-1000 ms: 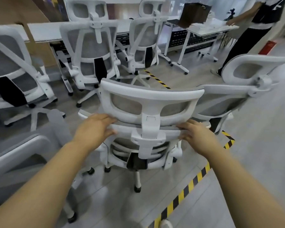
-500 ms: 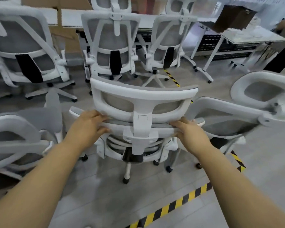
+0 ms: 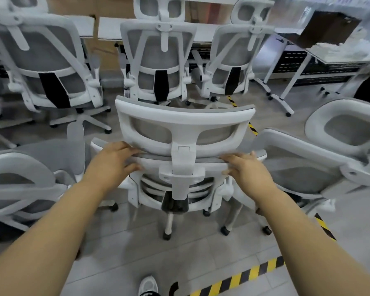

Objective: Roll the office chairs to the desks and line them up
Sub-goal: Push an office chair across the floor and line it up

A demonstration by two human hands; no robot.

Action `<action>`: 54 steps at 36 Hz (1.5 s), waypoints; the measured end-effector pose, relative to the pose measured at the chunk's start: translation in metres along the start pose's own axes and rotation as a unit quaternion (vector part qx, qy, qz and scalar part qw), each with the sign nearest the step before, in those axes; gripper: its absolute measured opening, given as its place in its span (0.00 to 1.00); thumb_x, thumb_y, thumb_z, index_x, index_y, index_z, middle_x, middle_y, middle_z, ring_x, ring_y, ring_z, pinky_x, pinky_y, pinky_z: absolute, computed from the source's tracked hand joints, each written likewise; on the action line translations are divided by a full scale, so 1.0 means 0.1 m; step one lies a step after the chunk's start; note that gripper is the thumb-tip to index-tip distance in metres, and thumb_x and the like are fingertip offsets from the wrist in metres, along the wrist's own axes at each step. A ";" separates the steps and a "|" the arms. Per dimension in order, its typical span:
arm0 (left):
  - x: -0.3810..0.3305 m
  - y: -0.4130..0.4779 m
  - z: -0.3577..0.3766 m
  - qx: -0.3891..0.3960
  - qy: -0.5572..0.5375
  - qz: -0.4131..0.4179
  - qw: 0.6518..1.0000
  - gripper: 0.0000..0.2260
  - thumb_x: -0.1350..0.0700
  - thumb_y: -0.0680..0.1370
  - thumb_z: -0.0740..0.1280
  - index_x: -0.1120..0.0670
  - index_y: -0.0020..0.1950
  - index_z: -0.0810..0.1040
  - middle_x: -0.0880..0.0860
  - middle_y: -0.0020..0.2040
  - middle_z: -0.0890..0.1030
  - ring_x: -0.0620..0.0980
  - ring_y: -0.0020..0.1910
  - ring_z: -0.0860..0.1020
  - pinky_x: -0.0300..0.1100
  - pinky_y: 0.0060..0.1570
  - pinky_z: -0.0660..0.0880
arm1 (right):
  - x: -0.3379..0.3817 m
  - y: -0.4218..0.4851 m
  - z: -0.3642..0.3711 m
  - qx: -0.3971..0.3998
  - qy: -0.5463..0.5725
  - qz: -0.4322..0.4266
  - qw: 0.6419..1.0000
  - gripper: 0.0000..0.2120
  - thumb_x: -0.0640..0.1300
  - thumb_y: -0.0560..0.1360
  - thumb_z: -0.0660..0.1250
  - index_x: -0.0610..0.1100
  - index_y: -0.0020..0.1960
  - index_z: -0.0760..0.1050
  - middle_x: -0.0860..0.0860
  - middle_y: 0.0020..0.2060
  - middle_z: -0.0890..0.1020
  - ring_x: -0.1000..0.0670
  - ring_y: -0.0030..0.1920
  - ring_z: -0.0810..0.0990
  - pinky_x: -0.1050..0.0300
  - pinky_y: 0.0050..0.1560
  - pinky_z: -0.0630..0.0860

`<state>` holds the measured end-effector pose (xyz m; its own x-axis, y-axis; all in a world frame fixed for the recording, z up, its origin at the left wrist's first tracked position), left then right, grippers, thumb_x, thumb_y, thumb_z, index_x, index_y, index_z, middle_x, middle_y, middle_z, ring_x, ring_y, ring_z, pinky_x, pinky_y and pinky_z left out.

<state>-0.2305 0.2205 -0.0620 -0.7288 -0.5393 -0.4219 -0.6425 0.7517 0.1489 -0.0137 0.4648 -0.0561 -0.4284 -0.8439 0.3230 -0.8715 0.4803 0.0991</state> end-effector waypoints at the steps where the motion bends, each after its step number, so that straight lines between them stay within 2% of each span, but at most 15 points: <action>1: 0.01 0.04 0.00 -0.001 -0.001 -0.002 1.000 0.16 0.53 0.72 0.72 0.54 0.60 0.79 0.54 0.58 0.77 0.58 0.59 0.72 0.48 0.54 0.69 | -0.01 0.04 0.00 0.001 0.000 0.000 1.000 0.17 0.37 0.75 0.66 0.46 0.63 0.76 0.46 0.60 0.79 0.42 0.60 0.74 0.39 0.71 0.54; 6: 0.00 0.22 0.04 -0.001 0.003 -0.001 1.000 0.17 0.52 0.72 0.72 0.54 0.59 0.79 0.55 0.56 0.78 0.58 0.58 0.73 0.50 0.55 0.71 | -0.10 0.26 -0.01 0.021 0.015 0.017 1.000 0.18 0.37 0.76 0.64 0.47 0.65 0.75 0.46 0.62 0.78 0.45 0.61 0.74 0.46 0.73 0.46; 10: -0.06 0.34 0.10 -0.002 0.016 0.001 1.000 0.18 0.51 0.72 0.71 0.54 0.60 0.79 0.55 0.57 0.78 0.58 0.59 0.73 0.51 0.56 0.71 | -0.22 0.42 -0.04 0.021 0.017 0.005 1.000 0.17 0.38 0.76 0.66 0.45 0.64 0.75 0.45 0.62 0.78 0.41 0.62 0.72 0.45 0.73 0.50; 16: -0.16 0.48 0.22 -0.006 0.036 -0.009 0.999 0.18 0.51 0.73 0.71 0.53 0.61 0.78 0.54 0.57 0.78 0.58 0.58 0.73 0.51 0.56 0.73 | -0.45 0.60 -0.07 0.028 0.039 -0.010 0.999 0.17 0.41 0.76 0.66 0.45 0.65 0.75 0.45 0.63 0.77 0.42 0.63 0.71 0.41 0.72 0.54; 21: -0.32 0.51 0.30 -0.014 0.053 -0.030 0.998 0.18 0.52 0.74 0.71 0.54 0.62 0.77 0.54 0.59 0.78 0.58 0.59 0.73 0.50 0.58 0.71 | -0.68 0.74 -0.15 0.042 0.038 -0.049 0.997 0.17 0.41 0.77 0.65 0.45 0.65 0.74 0.47 0.64 0.76 0.44 0.66 0.70 0.44 0.75 0.46; 27: -0.64 0.51 0.37 -0.009 0.075 -0.059 0.995 0.17 0.54 0.76 0.68 0.51 0.65 0.76 0.53 0.62 0.77 0.57 0.60 0.74 0.49 0.57 0.72 | -0.98 0.86 -0.22 0.056 0.030 -0.100 0.993 0.19 0.37 0.76 0.64 0.47 0.66 0.74 0.48 0.64 0.77 0.44 0.64 0.72 0.41 0.74 0.50; 32: -0.76 0.47 0.44 0.003 0.086 -0.081 0.993 0.18 0.59 0.76 0.66 0.52 0.67 0.74 0.53 0.63 0.77 0.54 0.62 0.73 0.47 0.58 0.71 | -1.13 0.90 -0.33 0.081 0.024 -0.099 0.992 0.19 0.39 0.77 0.63 0.48 0.67 0.72 0.47 0.65 0.75 0.44 0.65 0.70 0.47 0.75 0.44; 40: -0.88 0.36 0.48 -0.040 0.082 -0.100 0.991 0.17 0.59 0.74 0.68 0.54 0.63 0.77 0.55 0.58 0.80 0.57 0.56 0.77 0.53 0.51 0.76 | -1.18 0.84 -0.35 0.081 0.010 -0.116 0.990 0.19 0.40 0.78 0.63 0.48 0.67 0.72 0.47 0.65 0.75 0.41 0.64 0.69 0.43 0.74 0.51; 44: -0.90 0.33 0.47 -0.054 0.079 -0.091 0.991 0.16 0.60 0.74 0.69 0.55 0.61 0.78 0.57 0.56 0.81 0.59 0.55 0.78 0.52 0.50 0.76 | -1.18 0.82 -0.34 0.075 0.021 -0.123 0.989 0.18 0.40 0.77 0.63 0.47 0.67 0.72 0.46 0.65 0.75 0.41 0.64 0.70 0.43 0.73 0.48; 51: -0.93 0.29 0.40 -0.046 0.067 -0.101 0.992 0.15 0.57 0.75 0.68 0.54 0.62 0.78 0.54 0.56 0.81 0.57 0.56 0.77 0.51 0.51 0.75 | -1.16 0.80 -0.31 0.077 0.027 -0.118 0.990 0.18 0.39 0.77 0.64 0.45 0.67 0.73 0.45 0.65 0.75 0.40 0.63 0.69 0.40 0.73 0.51; 54: -0.93 0.28 0.34 -0.048 0.086 -0.101 0.990 0.14 0.58 0.76 0.68 0.55 0.61 0.79 0.53 0.56 0.81 0.56 0.55 0.78 0.48 0.50 0.73 | -1.15 0.81 -0.28 0.074 0.029 -0.119 0.990 0.18 0.39 0.77 0.64 0.45 0.67 0.73 0.45 0.64 0.76 0.40 0.63 0.70 0.42 0.74 0.47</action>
<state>-0.1727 0.3049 -0.0486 -0.6069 -0.7385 -0.2937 -0.7932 0.5865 0.1640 -0.0282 0.6073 -0.0586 -0.1967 -0.9116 0.3609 -0.9733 0.2259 0.0404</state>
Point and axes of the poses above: each hand's wrist, its own y-axis towards the middle knuckle, its own z-axis out of the palm, x = y × z, the point moved 1 cm from there along y, towards the middle knuckle
